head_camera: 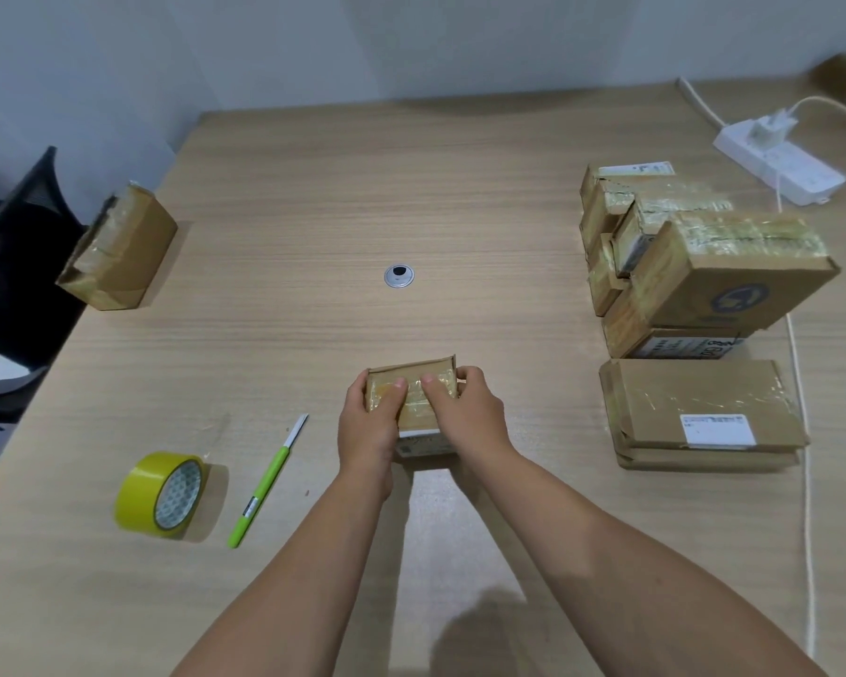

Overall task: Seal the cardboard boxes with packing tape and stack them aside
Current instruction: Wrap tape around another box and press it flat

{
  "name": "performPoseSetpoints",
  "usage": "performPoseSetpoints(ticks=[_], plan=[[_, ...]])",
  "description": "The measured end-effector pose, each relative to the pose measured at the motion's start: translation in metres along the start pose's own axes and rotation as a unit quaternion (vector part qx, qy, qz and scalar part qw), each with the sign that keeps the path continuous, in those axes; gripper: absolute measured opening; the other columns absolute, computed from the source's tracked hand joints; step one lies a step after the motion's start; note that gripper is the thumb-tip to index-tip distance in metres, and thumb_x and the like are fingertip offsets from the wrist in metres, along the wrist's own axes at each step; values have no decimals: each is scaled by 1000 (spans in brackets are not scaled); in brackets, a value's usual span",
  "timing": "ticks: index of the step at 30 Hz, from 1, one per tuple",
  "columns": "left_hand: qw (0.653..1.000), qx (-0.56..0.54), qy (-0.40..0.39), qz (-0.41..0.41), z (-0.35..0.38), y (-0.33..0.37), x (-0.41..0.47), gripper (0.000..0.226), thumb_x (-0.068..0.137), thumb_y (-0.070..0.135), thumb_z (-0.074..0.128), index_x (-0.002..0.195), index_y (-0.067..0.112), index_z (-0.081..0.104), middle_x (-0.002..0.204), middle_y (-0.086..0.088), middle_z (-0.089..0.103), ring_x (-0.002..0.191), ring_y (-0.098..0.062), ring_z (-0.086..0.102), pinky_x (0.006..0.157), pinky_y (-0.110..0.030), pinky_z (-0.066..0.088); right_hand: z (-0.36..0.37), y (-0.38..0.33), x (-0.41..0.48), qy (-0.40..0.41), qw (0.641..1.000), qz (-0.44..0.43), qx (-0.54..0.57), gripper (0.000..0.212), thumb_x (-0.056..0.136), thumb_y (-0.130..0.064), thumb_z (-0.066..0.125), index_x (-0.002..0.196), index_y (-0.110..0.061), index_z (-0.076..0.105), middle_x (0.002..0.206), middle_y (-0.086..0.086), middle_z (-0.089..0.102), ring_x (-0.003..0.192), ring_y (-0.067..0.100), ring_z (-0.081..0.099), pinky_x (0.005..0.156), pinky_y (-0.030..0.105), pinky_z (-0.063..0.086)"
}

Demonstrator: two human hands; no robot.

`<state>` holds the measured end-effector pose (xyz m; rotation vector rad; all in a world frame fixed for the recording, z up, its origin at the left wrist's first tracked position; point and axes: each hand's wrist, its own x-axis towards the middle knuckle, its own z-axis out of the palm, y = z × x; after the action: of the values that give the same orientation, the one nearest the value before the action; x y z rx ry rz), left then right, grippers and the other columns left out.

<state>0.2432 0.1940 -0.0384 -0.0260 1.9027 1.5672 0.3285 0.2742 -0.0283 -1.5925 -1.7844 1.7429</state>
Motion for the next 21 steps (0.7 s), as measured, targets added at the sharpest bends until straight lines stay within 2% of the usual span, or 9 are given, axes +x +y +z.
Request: performPoseSetpoints(ticks=[2,4,7,9,13,16,18,21], plan=[[999,-27,21,-12,3,1,-1,54,91,29,71,141,31,51,110,13,63,94,-6,65,78,-26,51,0,0,0,3,1000,-4,10,37,96,-48,59,121,-23,52,108,-1,64,93,15,62,68,27,44],[997,-59,28,-35,4,2,-1,44,95,24,66,137,33,55,110,10,66,91,-8,67,76,-28,53,-1,1,-1,5,1000,-15,19,29,99,-45,55,116,-23,52,105,-1,64,89,13,62,67,27,44],[992,-104,31,-59,1,3,3,39,97,22,62,136,26,60,117,3,69,99,-15,69,86,-35,56,3,3,1,6,1000,-13,24,23,101,-45,49,110,-25,53,100,-3,63,88,13,61,86,39,51],[991,-119,24,-63,-1,1,5,39,97,22,62,136,24,61,117,2,71,101,-18,69,86,-36,56,4,5,3,11,1000,-9,20,19,101,-47,46,103,-29,54,97,-7,63,90,15,61,96,48,49],[989,-133,10,-63,-3,1,2,38,100,21,60,137,25,59,116,2,71,97,-14,70,75,-30,56,2,7,1,6,1000,3,27,20,99,-49,42,98,-35,55,99,-10,64,95,15,61,98,50,46],[988,-138,1,-70,-12,7,8,35,101,18,57,135,22,60,109,1,73,89,-13,71,70,-29,57,-1,9,-2,-3,995,26,96,31,89,-56,40,100,-37,62,101,-11,66,101,18,62,99,49,47],[983,-160,2,-94,-24,12,16,30,102,21,55,131,19,64,105,-2,74,85,-17,71,73,-34,56,-8,17,-2,0,993,41,112,43,81,-64,40,110,-40,61,116,-10,65,110,18,60,101,48,46],[973,-195,-19,-118,-44,15,24,30,104,25,50,129,19,65,113,-5,74,92,-21,70,82,-38,55,-16,29,-1,-6,990,64,125,65,94,-63,48,149,-30,40,150,-4,45,135,22,47,110,45,39]])
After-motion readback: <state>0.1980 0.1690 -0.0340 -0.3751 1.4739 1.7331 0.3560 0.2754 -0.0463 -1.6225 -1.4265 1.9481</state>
